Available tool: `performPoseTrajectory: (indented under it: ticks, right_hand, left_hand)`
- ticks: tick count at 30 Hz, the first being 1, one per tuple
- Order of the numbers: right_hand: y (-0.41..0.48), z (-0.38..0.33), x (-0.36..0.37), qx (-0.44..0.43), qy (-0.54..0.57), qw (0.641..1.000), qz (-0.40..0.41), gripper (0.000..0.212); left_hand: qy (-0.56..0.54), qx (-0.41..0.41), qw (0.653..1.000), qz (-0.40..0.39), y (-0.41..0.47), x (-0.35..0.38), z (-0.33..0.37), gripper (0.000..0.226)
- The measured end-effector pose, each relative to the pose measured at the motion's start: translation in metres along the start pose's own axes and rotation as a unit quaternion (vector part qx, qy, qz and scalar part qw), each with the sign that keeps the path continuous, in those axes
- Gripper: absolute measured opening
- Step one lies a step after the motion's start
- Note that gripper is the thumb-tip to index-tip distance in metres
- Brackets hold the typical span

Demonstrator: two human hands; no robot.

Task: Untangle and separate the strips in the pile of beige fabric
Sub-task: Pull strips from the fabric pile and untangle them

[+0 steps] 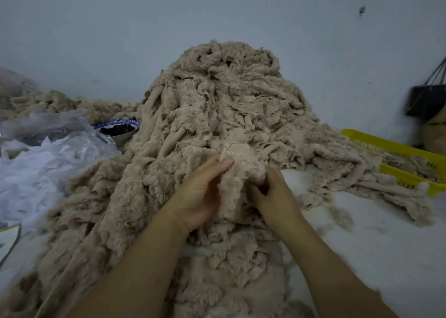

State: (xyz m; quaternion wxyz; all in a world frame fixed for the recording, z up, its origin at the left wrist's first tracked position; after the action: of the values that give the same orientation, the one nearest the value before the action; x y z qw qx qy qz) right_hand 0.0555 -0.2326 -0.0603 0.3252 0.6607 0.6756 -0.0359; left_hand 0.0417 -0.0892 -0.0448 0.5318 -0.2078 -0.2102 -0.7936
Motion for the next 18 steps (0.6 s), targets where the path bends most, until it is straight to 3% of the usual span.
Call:
performPoseTrajectory:
  ticks: [2,5,8,10,13,15,18]
  right_hand:
    - [0.003,0.010,-0.010,0.031,-0.011,0.998,0.057,0.008]
    - [0.003,0.034,-0.035,0.130,0.077,0.975,0.162,0.011]
    - [0.000,0.042,-0.043,0.164,0.231,0.938,0.202,0.018]
    - [0.001,0.034,-0.034,0.163,0.296,0.927,0.161,0.022]
    - [0.005,0.017,-0.008,0.127,0.343,0.929,0.048,0.023]
    - [0.005,0.012,0.010,0.110,0.351,0.929,-0.030,0.047]
    - [-0.002,0.000,0.028,0.098,0.365,0.918,-0.118,0.040]
  left_hand:
    - [-0.071,0.007,0.997,-0.029,0.000,0.001,0.004,0.027]
    - [-0.151,0.053,0.986,0.046,0.003,-0.020,0.012,0.031]
    - [-0.070,0.114,0.984,0.119,0.003,-0.030,0.019,0.005]
    - [0.078,0.117,0.974,0.176,0.000,-0.029,0.018,0.012]
    - [0.284,0.115,0.927,0.215,0.000,-0.025,0.015,0.015]
    - [0.322,0.113,0.920,0.193,0.001,-0.018,0.010,0.016]
    - [0.318,0.119,0.923,0.181,0.002,-0.013,0.010,0.017]
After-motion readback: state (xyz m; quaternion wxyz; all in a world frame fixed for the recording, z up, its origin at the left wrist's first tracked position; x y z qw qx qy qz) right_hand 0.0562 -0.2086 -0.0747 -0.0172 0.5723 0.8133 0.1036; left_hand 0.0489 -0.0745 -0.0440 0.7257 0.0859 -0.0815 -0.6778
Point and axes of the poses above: each hand's wrist, its own y-axis towards the middle knuckle, its own x-axis out of the palm, z = x × y, the point moved 6 cm from there along y, towards the middle knuckle, and after that the axes turned 2 degrees about -z, right-handed, at the moved point
